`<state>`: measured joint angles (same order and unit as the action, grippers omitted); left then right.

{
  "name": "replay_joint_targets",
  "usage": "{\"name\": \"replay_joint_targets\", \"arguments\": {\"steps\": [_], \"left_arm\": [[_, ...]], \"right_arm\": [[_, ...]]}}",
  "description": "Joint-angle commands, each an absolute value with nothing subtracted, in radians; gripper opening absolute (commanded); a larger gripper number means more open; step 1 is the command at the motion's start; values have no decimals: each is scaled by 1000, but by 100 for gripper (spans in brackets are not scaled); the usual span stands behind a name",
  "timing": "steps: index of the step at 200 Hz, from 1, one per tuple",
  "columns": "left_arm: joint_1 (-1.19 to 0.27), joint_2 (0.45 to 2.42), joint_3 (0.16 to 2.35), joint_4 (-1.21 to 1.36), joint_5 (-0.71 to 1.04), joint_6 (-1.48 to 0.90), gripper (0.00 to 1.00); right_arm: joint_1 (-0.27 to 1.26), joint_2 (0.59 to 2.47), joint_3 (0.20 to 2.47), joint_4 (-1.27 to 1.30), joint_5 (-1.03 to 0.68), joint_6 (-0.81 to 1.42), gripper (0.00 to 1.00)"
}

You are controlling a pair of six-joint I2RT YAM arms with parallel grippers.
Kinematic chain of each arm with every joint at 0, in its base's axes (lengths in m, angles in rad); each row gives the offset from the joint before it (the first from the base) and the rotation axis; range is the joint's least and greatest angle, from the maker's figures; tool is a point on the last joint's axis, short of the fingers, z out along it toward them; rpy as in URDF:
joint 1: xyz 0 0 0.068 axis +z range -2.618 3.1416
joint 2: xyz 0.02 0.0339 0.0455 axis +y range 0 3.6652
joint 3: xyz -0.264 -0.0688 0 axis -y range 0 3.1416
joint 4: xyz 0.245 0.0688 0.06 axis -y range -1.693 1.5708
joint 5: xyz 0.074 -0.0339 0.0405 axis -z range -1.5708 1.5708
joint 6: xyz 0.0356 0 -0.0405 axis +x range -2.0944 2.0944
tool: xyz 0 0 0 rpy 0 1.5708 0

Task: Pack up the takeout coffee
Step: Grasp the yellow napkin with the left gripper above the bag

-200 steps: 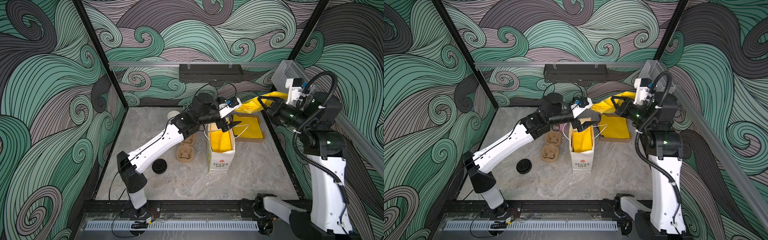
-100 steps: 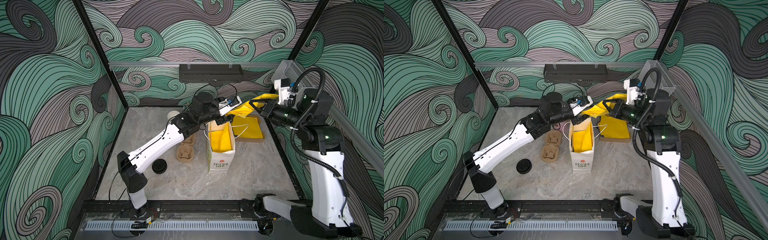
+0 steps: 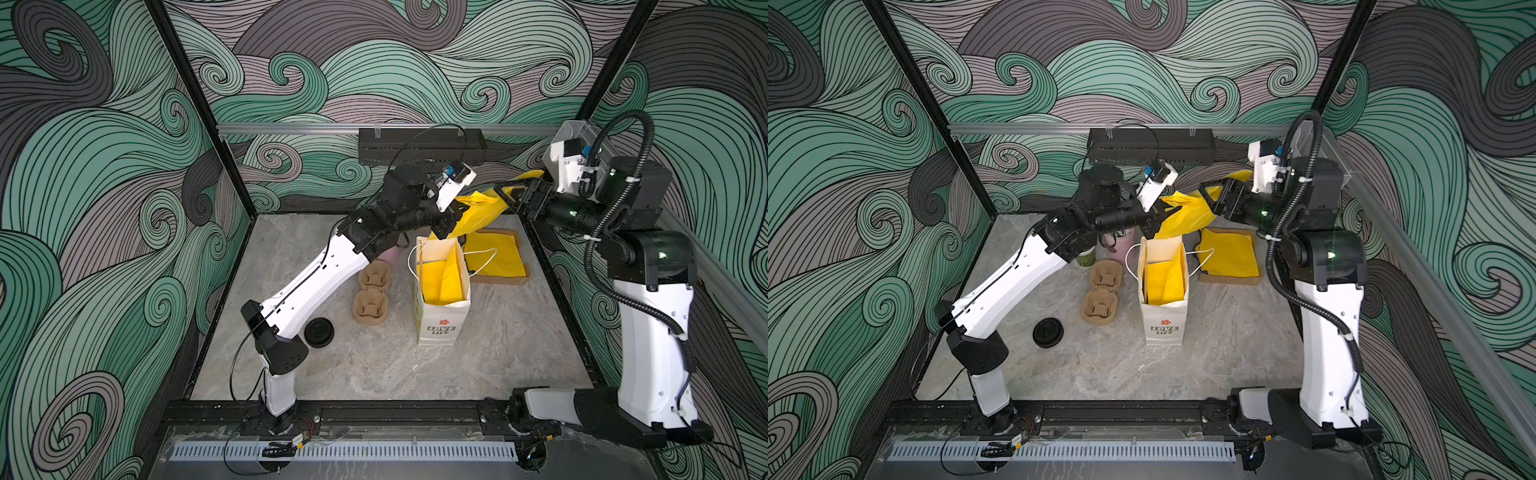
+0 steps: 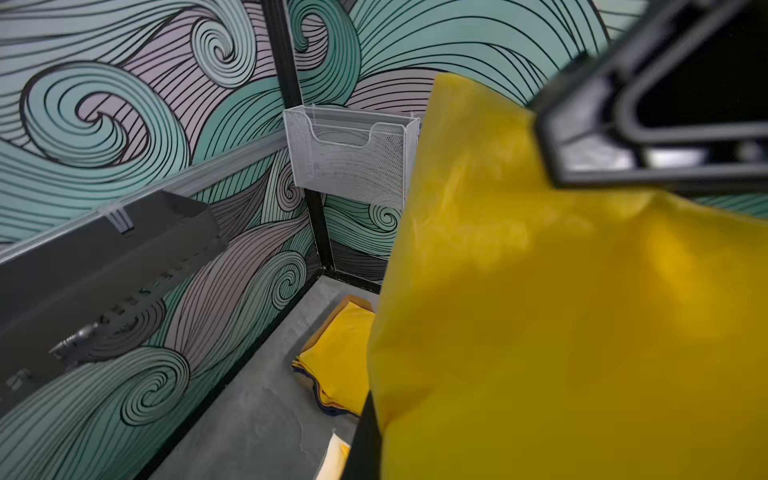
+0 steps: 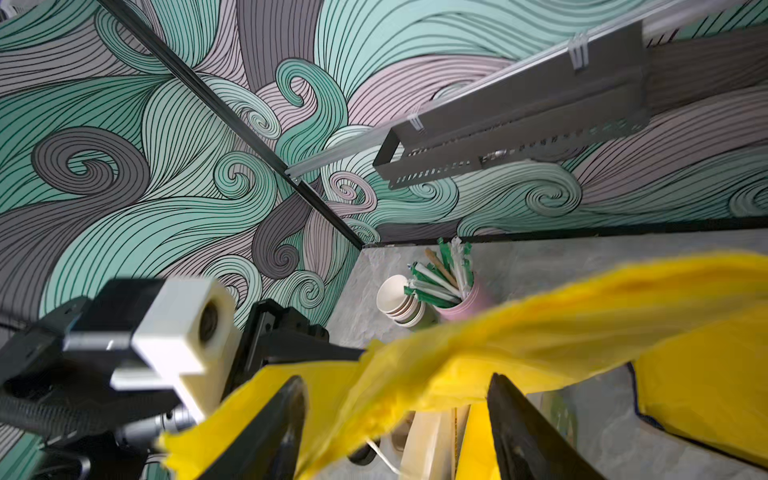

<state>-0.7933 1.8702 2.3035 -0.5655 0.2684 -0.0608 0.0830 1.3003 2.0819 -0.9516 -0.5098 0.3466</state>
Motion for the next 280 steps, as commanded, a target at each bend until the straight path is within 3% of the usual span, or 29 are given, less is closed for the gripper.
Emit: {"name": "replay_joint_targets", "arguments": {"steps": [1, 35, 71, 105, 134, 176, 225, 251, 280], "left_arm": [[-713, 1875, 2350, -717, 428, -475, 0], [-608, 1865, 2270, -581, 719, -837, 0], [-603, 1859, 2264, -591, 880, -888, 0], [-608, 1849, 2240, -564, 1027, -936, 0], [-614, 1803, 2188, -467, 1063, -935, 0], [-620, 1706, 2032, -277, 1009, -904, 0], [-626, 1681, 1931, -105, 999, -955, 0], [-626, 1680, 1920, -87, 1008, -963, 0], [-627, 1663, 1897, -103, 1000, -935, 0]], "right_arm": [[111, 1236, 2047, -1013, -497, 152, 71], [239, 1134, 1824, -895, -516, -117, 72], [377, 1170, 1777, -889, -445, -393, 76], [474, 1221, 1748, -800, -372, -525, 87], [479, 1238, 1709, -736, -384, -504, 95], [483, 1247, 1696, -720, -337, -236, 90], [532, 1214, 1628, -654, -296, -1, 91], [534, 1214, 1604, -624, -297, 59, 82], [534, 1212, 1612, -606, -313, 87, 50]]}}
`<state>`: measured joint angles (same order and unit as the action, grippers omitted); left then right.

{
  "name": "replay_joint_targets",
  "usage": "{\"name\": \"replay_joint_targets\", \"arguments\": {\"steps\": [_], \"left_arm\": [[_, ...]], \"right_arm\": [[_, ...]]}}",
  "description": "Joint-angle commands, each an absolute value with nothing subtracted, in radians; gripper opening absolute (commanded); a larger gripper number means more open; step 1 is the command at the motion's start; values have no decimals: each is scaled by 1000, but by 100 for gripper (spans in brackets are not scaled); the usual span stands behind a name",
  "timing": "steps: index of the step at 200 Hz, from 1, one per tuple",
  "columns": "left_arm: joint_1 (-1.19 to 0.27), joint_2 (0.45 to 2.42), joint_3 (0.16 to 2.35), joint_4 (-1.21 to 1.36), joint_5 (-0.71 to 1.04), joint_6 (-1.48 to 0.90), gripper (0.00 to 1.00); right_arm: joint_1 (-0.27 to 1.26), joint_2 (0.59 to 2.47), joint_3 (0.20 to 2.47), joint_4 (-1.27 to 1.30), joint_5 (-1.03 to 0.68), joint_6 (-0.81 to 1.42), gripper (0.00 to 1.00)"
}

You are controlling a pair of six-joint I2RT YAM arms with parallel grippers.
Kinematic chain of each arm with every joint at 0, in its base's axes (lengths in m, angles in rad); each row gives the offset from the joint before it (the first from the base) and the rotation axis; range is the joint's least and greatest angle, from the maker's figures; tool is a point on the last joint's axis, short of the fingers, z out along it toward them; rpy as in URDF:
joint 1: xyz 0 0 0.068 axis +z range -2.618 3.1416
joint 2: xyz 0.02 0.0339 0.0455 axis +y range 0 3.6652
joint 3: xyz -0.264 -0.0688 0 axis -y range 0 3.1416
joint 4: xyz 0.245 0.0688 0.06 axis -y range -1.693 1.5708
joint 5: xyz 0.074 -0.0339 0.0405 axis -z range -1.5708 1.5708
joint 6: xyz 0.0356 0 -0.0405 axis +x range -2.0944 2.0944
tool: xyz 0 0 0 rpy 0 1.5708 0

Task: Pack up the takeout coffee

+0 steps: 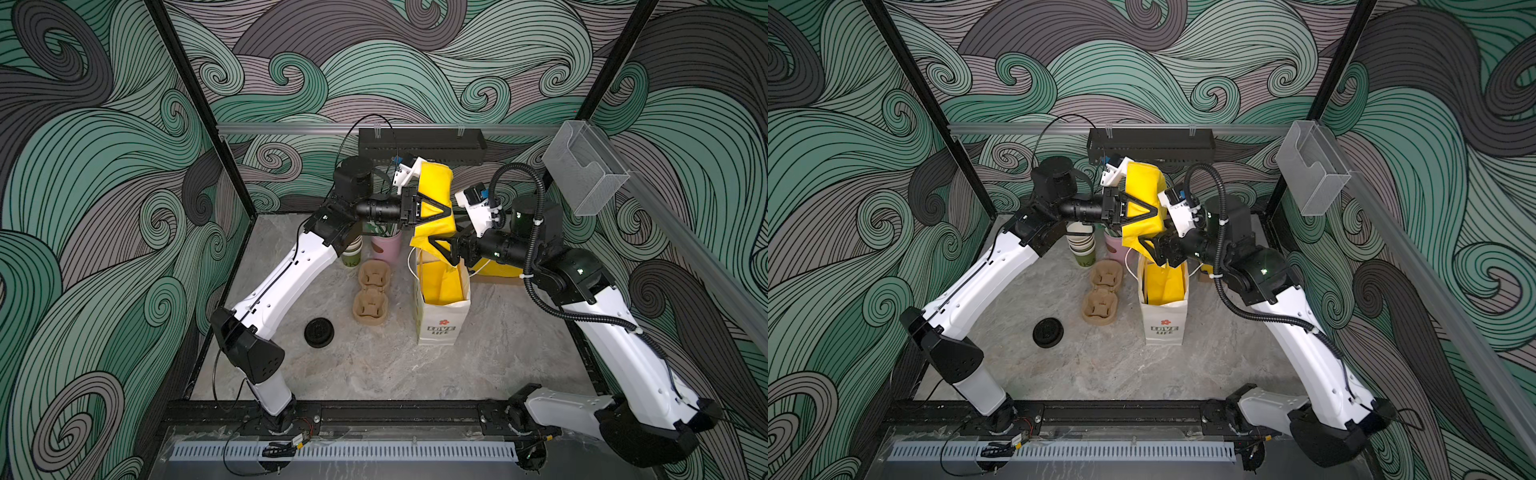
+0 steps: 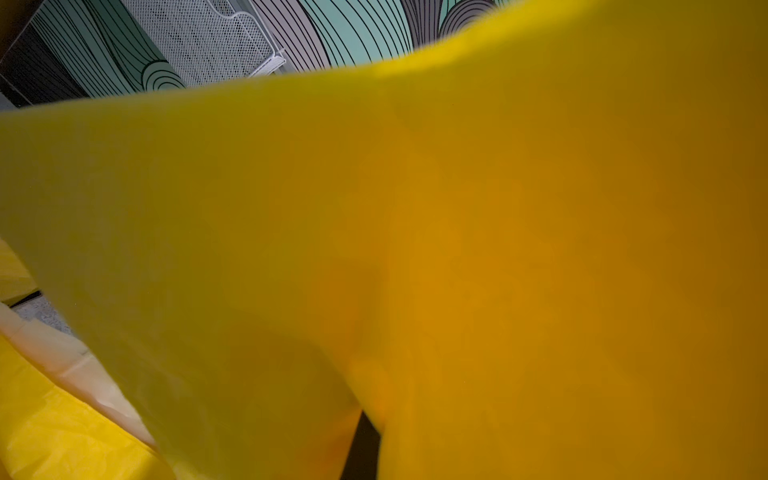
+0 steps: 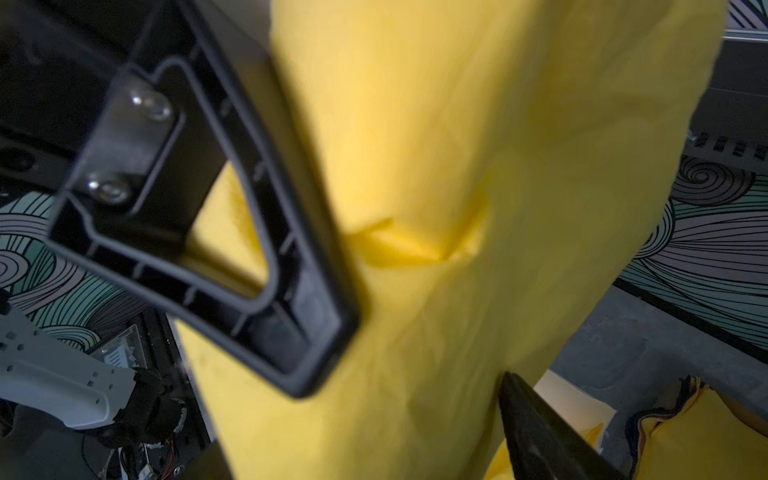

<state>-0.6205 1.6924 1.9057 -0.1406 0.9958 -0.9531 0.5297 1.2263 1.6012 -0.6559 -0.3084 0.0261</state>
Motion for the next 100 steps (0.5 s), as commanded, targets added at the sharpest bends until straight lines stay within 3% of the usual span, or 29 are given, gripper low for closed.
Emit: {"name": "replay_joint_targets", "arguments": {"steps": [1, 15, 38, 57, 66, 79, 100], "left_arm": [[-627, 1663, 1897, -104, 999, -933, 0], [-624, 1658, 1897, -129, 971, -904, 0], [-624, 1652, 1890, -139, 923, -880, 32], [-620, 1641, 1898, -177, 866, -824, 59], [-616, 1622, 1903, -238, 795, -768, 84], [-611, 1575, 1885, -290, 670, -669, 93], [-603, 1472, 1793, -323, 381, -565, 95]], "right_arm": [[534, 1213, 1612, -606, -314, 87, 49], [535, 1207, 1612, -609, -322, 94, 28], [536, 1193, 1606, -634, -323, 98, 0], [540, 1190, 1619, -703, -243, 155, 0], [544, 1202, 1650, -777, -191, 200, 0], [571, 1233, 1707, -896, -96, 261, 0], [615, 1286, 1776, -1028, 3, 361, 0]]}}
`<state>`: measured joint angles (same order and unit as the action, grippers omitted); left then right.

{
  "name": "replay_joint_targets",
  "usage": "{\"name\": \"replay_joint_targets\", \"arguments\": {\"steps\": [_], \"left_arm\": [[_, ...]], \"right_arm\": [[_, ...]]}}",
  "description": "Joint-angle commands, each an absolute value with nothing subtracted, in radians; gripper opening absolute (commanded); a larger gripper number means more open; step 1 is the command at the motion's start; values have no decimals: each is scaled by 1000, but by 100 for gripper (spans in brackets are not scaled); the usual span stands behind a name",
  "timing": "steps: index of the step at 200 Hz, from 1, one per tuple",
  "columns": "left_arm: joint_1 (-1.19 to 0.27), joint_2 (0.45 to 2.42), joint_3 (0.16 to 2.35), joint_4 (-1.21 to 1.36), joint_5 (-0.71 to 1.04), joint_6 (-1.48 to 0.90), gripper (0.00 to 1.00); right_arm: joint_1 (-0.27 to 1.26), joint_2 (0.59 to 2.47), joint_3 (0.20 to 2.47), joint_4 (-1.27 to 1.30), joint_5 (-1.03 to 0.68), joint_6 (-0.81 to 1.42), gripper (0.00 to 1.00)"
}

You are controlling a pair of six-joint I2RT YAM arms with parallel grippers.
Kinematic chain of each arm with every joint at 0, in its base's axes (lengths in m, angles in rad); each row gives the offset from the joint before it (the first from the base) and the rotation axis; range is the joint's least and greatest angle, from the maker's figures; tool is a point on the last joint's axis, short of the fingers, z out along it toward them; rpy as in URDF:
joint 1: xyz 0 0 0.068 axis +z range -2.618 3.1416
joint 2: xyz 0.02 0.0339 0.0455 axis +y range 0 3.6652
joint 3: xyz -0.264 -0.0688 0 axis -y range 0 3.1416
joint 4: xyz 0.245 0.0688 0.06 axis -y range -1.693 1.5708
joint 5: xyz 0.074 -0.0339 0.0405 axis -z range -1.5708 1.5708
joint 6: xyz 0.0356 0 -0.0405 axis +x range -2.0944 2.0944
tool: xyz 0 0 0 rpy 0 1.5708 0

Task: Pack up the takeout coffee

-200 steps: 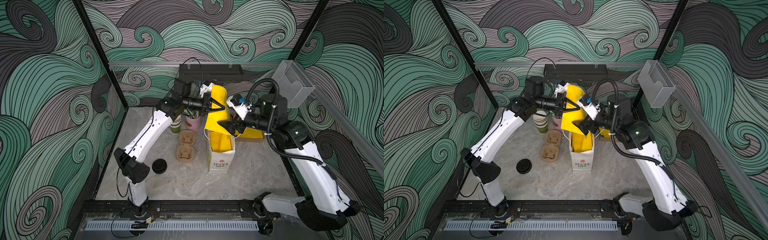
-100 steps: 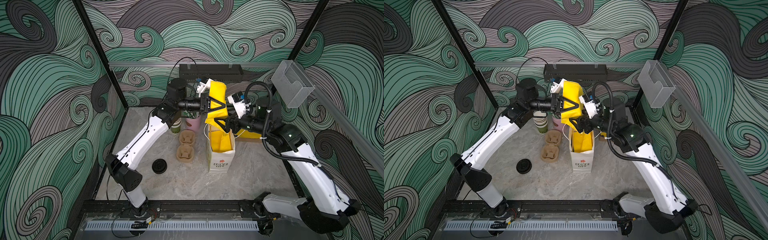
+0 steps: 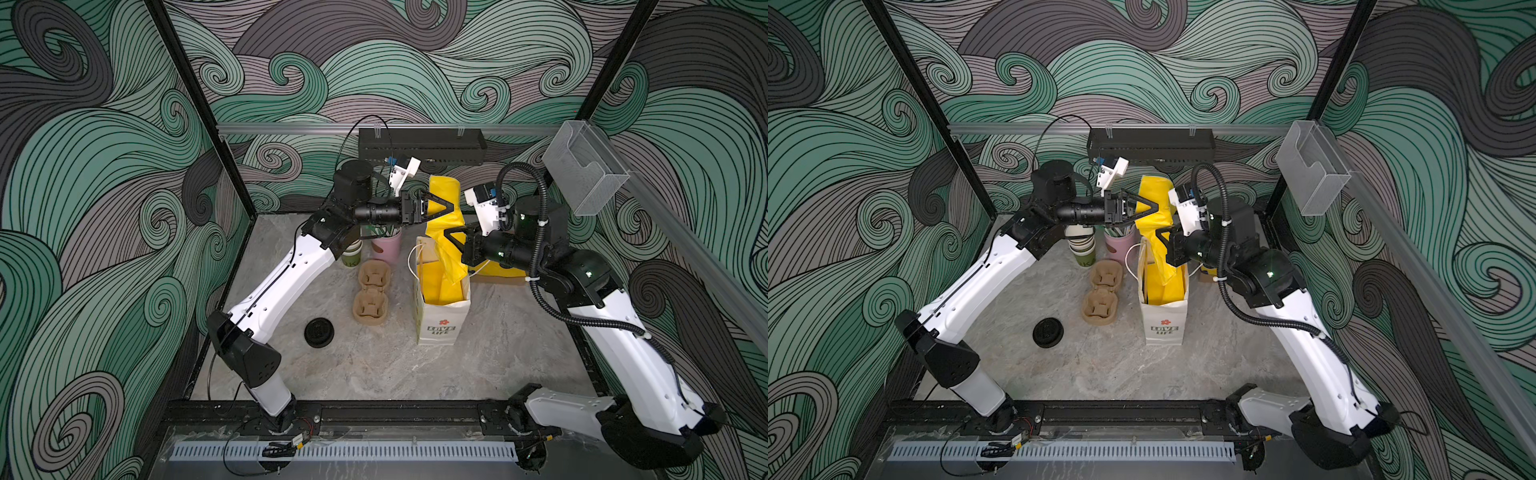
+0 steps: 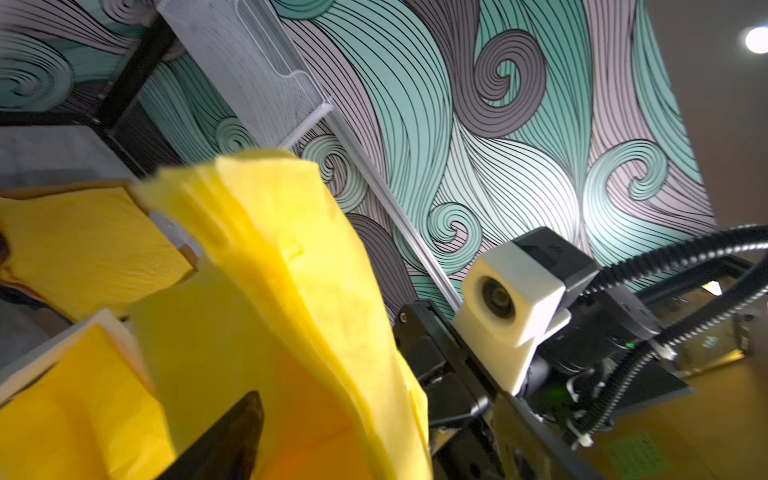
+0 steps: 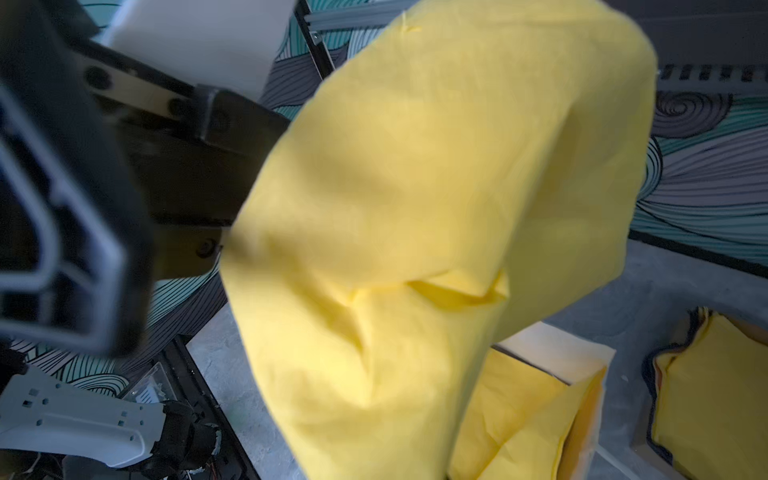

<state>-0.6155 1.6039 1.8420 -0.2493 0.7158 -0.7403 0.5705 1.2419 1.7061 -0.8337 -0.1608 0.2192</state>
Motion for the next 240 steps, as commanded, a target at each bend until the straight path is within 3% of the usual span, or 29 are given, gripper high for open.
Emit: {"name": "replay_joint_targets", "arguments": {"steps": [1, 20, 38, 70, 119, 240], "left_arm": [[-603, 1466, 1788, -326, 365, -563, 95], [-588, 1381, 1721, -412, 163, -543, 96], [-581, 1364, 1729, -547, 121, -514, 96], [-574, 1348, 1664, -659, 246, -489, 96], [-563, 1283, 1407, -475, 490, -445, 93], [-542, 1303, 1356, -405, 500, -425, 86]], "right_arm": [[617, 1289, 1778, -1033, 7, 366, 0], [646, 1336, 1811, -1098, 61, 462, 0], [665, 1373, 1814, -1154, 108, 545, 0], [689, 1417, 1787, -1204, 169, 618, 0], [690, 1531, 1763, -1201, 168, 619, 0], [672, 1587, 1512, -1077, 117, 685, 0]]}}
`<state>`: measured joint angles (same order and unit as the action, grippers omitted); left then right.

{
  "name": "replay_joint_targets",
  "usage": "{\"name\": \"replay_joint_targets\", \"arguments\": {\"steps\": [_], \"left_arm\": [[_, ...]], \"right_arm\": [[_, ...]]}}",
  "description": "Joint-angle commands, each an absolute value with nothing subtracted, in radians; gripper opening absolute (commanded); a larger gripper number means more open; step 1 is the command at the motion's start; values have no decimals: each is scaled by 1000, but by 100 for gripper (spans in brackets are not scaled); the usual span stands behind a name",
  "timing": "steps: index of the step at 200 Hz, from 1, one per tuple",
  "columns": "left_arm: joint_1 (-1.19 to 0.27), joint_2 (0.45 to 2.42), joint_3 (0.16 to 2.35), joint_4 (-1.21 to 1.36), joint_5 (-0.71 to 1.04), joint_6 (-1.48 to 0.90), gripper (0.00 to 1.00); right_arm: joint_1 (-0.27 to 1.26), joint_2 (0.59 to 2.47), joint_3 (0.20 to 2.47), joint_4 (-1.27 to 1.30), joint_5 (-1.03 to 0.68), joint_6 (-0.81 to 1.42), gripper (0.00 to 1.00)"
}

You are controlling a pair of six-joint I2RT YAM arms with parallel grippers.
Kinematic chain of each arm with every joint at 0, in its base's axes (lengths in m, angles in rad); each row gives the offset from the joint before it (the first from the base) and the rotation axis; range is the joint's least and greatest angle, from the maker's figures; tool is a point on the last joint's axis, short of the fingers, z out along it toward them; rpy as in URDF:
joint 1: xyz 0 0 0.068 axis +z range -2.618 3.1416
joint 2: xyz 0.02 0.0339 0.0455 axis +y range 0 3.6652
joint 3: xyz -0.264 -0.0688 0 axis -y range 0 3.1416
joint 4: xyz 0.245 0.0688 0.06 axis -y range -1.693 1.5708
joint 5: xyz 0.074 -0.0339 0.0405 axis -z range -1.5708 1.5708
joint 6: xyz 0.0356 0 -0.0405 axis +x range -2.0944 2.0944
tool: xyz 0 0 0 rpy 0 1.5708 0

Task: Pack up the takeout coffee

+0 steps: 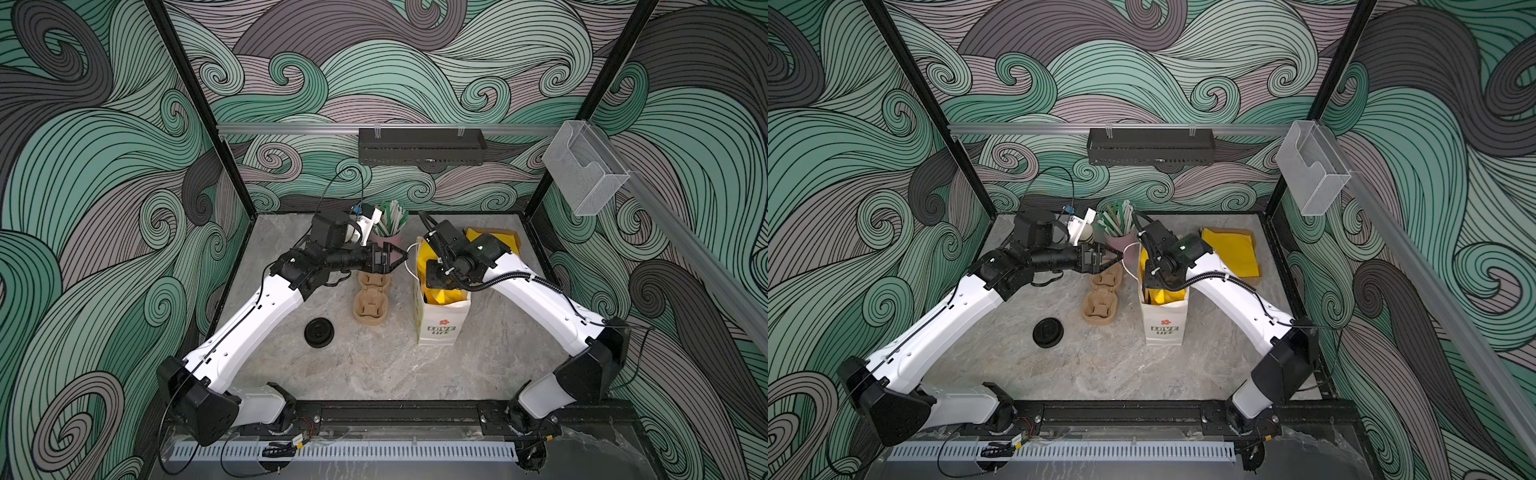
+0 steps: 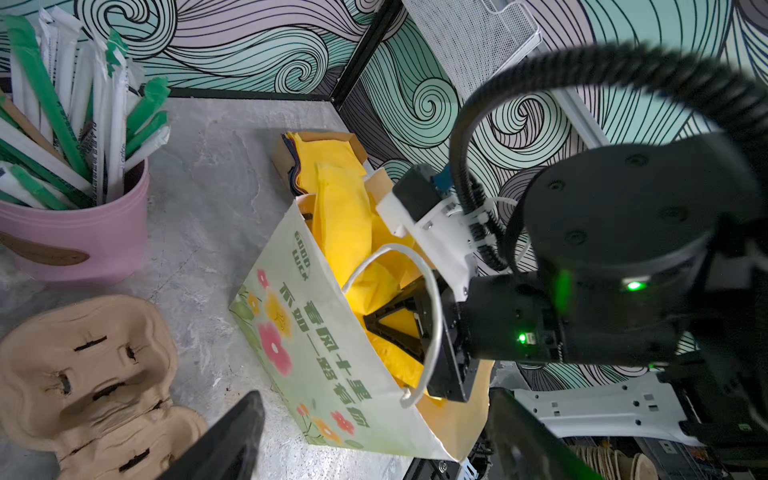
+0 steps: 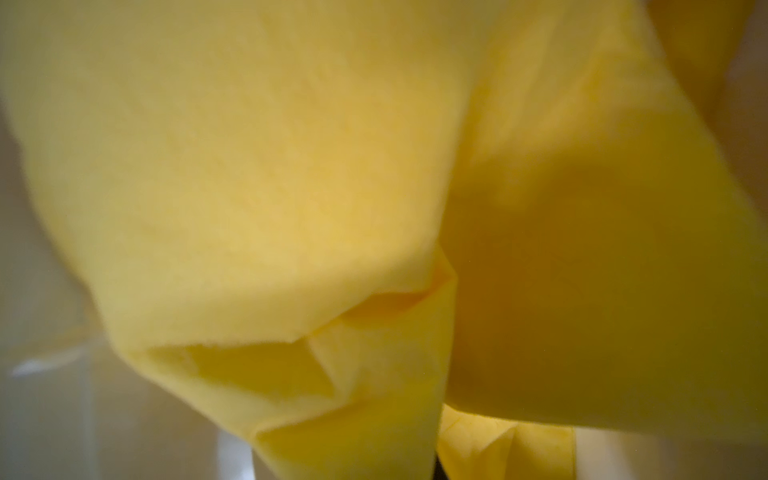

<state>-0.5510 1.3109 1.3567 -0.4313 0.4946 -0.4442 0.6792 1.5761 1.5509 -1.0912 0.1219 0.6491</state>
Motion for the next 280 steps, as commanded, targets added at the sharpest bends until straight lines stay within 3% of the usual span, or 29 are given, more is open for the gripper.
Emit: {"name": "replay_joint_targets", "arguments": {"steps": [1, 54, 73, 102, 126, 156, 197, 217, 255, 280], "left_arm": [[-542, 1302, 1356, -405, 500, -425, 86], [-537, 1285, 1348, -387, 447, -424, 86], [-538, 1278, 1350, -382, 426, -418, 86], [-535, 1268, 1354, -384, 410, -407, 85], [-535, 1264, 1357, -387, 407, -402, 86], [-532, 1258, 1362, -395, 373, -392, 86], [-517, 1196, 1338, -436, -47, -422, 88], [-495, 1152, 1294, -467, -279, -455, 88], [-414, 1121, 1149, -425, -600, -432, 89], [-307, 1146, 1034, -297, -681, -338, 91]], "right_arm": [[672, 1588, 1510, -1077, 117, 686, 0], [668, 1604, 1498, -1078, 93, 677, 0], [668, 1595, 1512, -1083, 89, 671, 22], [671, 1559, 1606, -1149, 110, 658, 39], [670, 1519, 1681, -1187, 128, 646, 49], [670, 1488, 1783, -1216, 138, 617, 53], [605, 1353, 1853, -1213, 351, 528, 50], [550, 1214, 1725, -1164, 519, 506, 47], [448, 909, 1150, -826, 734, 415, 57], [298, 760, 794, -475, 668, 249, 59]]}}
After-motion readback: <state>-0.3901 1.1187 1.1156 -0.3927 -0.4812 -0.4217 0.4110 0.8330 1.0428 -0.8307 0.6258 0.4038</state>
